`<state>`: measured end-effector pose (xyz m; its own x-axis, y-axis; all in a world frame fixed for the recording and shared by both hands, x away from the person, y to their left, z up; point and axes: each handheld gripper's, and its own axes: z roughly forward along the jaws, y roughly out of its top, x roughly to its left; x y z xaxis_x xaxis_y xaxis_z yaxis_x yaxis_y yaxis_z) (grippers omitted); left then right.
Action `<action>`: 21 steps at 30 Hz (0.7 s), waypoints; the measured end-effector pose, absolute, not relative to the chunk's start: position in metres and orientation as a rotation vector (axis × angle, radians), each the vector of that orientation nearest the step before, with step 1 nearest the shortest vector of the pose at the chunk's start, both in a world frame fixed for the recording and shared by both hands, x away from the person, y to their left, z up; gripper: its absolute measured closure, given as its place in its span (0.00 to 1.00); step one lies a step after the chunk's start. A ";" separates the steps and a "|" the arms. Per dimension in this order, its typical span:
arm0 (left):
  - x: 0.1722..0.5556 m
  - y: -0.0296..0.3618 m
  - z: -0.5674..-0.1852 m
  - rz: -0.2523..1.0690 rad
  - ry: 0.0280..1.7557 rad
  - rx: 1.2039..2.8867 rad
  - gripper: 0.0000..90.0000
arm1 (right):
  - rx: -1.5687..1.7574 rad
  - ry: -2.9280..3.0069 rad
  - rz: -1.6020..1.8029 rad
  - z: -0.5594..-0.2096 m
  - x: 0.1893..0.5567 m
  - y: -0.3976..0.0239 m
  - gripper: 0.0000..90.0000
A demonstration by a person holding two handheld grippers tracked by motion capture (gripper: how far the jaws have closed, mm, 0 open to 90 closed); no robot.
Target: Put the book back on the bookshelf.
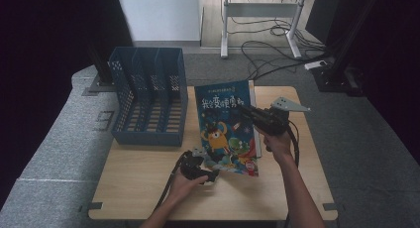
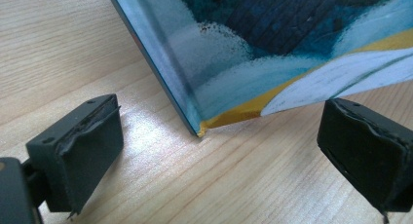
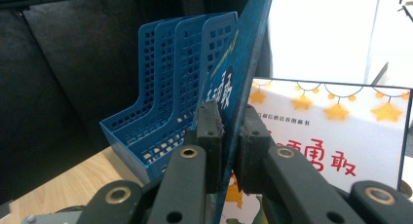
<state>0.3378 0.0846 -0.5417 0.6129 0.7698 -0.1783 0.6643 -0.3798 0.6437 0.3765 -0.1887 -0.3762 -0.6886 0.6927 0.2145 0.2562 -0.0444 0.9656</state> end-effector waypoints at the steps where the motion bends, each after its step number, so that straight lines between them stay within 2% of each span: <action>1: 0.337 0.084 -0.542 0.202 1.123 2.143 0.03 | 1.004 1.896 1.796 -0.377 0.376 -0.190 0.91; 21: 0.345 0.080 -0.541 0.209 1.133 2.154 0.03 | 0.925 1.902 1.784 -0.375 0.366 -0.192 0.91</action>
<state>0.3445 0.0796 -0.5413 0.6070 0.7773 -0.1652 0.6673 -0.3857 0.6372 0.3664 -0.1923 -0.3746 -0.7150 0.6795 0.1647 0.2079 -0.0183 0.9780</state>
